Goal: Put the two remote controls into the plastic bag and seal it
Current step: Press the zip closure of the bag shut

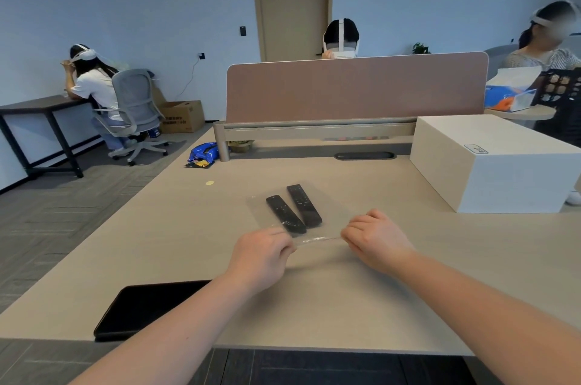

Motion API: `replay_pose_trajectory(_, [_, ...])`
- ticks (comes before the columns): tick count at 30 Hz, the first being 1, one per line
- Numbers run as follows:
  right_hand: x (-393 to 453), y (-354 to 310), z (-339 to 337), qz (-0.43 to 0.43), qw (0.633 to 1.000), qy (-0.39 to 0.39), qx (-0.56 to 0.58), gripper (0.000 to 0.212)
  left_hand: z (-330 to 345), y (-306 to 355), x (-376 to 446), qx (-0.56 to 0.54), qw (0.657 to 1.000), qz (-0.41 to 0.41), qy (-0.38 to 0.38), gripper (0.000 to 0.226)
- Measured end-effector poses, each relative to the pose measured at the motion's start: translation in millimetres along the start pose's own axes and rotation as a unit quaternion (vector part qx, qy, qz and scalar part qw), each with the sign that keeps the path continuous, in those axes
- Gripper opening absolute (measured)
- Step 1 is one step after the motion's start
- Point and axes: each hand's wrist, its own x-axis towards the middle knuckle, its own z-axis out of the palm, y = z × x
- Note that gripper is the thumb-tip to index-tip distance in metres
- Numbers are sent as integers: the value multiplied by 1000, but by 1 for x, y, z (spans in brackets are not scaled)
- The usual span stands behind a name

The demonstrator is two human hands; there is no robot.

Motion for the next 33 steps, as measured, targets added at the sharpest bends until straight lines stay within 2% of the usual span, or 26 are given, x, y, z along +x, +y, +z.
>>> replay_pose_trajectory(2, [1,-2,-4,7,999,30,24,9,-3,-3,1,-9,1000,-5,22,16])
replay_pose_trajectory(4, [5,-6,-7,10,998,46,34,16,-6,-7,-1,-12,999,-17,45,10])
replay_pose_trajectory(6, [10,-14,-10,5,997,59,40,19,-7,-12,-3,-19,998,-23,48,9])
replay_pose_trajectory(9, [18,-25,-11,-9,996,75,50,8,-10,-14,-5,-24,998,-37,39,12])
replay_pose_trajectory(14, [25,-31,-4,15,996,75,52,28,-10,-17,-8,-27,999,-42,17,15])
replay_pose_trajectory(16, [27,-32,-5,19,996,72,51,24,-11,-17,-8,-28,999,-37,18,15])
replay_pose_trajectory(19, [27,-33,-4,13,996,62,58,17,-11,-13,-6,7,1000,-7,1,11])
replay_pose_trajectory(22, [27,-34,-2,14,997,53,54,27,-9,-8,-2,71,997,19,-3,27])
replay_pose_trajectory(24, [29,-36,-4,1,998,50,49,18,-5,-2,2,103,994,44,1,11])
replay_pose_trajectory(27, [31,-38,-5,-17,998,47,38,8,0,1,5,117,992,38,9,36])
replay_pose_trajectory(33, [29,-35,-3,-56,997,45,32,11,4,-2,4,123,991,49,25,37])
